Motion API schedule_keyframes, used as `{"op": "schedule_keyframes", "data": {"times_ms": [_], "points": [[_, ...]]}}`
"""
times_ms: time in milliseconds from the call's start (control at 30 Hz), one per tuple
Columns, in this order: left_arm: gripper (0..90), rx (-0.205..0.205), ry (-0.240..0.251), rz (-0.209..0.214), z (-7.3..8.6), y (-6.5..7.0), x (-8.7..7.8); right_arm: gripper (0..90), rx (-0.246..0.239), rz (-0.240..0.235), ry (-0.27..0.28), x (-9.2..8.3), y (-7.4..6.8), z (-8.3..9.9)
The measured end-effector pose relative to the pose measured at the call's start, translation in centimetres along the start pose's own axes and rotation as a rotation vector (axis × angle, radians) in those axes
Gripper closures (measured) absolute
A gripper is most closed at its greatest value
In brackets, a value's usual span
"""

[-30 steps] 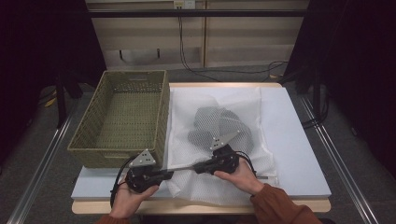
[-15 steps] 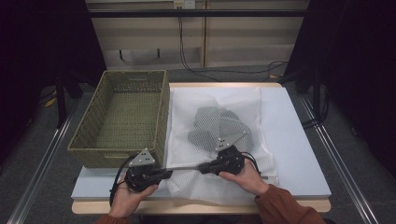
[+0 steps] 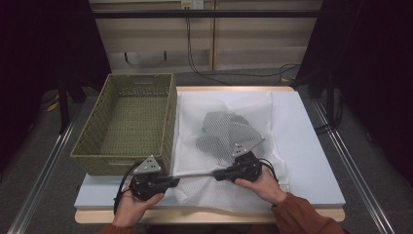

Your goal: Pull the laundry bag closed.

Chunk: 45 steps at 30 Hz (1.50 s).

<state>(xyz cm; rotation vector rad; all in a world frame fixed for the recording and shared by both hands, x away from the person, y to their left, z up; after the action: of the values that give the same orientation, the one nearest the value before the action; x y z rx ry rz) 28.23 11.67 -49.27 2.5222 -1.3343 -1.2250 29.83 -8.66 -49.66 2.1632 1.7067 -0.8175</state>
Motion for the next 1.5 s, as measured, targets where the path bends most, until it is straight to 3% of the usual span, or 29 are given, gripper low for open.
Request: {"op": "schedule_keyframes", "data": {"times_ms": [800, 1500], "points": [[86.4, 0.018, -0.009, -0.006, 0.2, 0.1, 0.1, 86.9, 0.034, 0.024, -0.004, -1.3, 0.1, 1.3], [86.5, 0.007, 0.027, -0.014, 0.0, 0.1, -0.3, 86.9, 0.043, 0.043, 0.015, -2.0, 0.1, 1.6]]}}
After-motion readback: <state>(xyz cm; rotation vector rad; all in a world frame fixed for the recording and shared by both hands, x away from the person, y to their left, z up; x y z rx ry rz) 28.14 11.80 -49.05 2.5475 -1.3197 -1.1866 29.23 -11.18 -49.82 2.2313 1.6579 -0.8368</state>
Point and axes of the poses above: each handheld gripper's, and its own axes: x roughly forward along the jaws, z roughly out of its underside, y roughly to its right, the point moved 8 cm from there along x, roughly forward along the jaws, and after that the axes turned 13 degrees about -x, right-handed, at the moved point
